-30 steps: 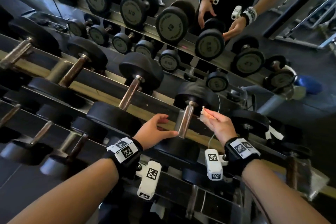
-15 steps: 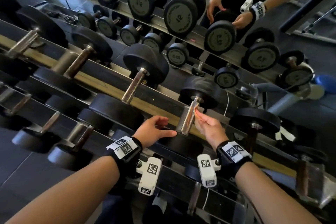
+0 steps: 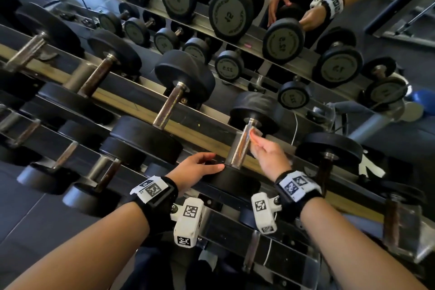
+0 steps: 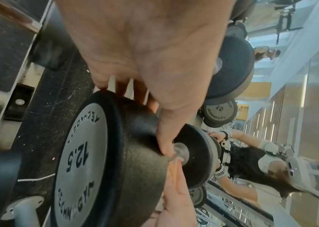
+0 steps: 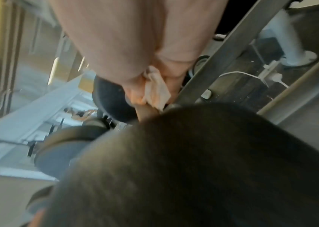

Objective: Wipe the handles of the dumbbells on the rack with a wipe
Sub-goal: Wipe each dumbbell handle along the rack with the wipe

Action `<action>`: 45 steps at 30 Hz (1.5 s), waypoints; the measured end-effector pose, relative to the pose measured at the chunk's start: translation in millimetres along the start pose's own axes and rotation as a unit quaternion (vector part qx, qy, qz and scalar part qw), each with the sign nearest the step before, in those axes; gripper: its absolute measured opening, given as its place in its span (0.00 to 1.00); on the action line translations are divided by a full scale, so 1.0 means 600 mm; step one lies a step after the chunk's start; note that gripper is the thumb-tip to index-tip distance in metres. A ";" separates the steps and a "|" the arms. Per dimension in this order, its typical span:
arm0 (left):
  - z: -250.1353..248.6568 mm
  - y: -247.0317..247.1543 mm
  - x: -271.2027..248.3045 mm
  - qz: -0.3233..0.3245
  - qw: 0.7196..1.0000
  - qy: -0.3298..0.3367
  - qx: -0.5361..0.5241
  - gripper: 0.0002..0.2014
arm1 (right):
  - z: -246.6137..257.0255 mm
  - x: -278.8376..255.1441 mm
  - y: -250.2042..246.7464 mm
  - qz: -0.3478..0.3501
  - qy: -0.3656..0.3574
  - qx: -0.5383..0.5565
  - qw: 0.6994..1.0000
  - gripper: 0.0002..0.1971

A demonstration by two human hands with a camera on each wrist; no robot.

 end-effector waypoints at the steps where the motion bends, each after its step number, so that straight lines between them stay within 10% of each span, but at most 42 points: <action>1: 0.002 0.002 -0.001 0.004 1.000 -0.010 -0.013 0.42 | -0.006 -0.006 0.003 0.009 -0.010 -0.047 0.999 0.18; 12: -0.019 0.004 -0.031 -0.030 0.998 0.048 -0.026 0.21 | 0.085 -0.012 -0.020 0.092 -0.084 -0.172 0.977 0.20; 24: -0.005 0.021 -0.041 -0.050 0.993 0.069 -0.084 0.19 | 0.054 -0.009 0.019 0.288 -0.152 -0.463 0.824 0.33; 31: 0.004 0.026 -0.044 -0.071 0.989 0.130 -0.004 0.18 | 0.068 0.024 -0.001 0.268 -0.150 -0.427 0.851 0.32; 41: 0.020 0.037 -0.042 -0.089 0.971 0.200 0.096 0.21 | 0.038 -0.007 0.014 0.339 -0.183 -0.522 0.761 0.39; 45: 0.023 0.039 -0.040 -0.085 0.973 0.197 0.090 0.21 | 0.077 0.024 0.013 0.288 -0.174 -0.535 0.775 0.40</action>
Point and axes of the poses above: each hand's wrist, its own x-axis towards the middle knuckle, its own y-axis out of the palm, z = x × y, the point moved 5 cm from there along x, towards the middle knuckle, and after that the axes turned 15 degrees about x, right-handed, at the moved point
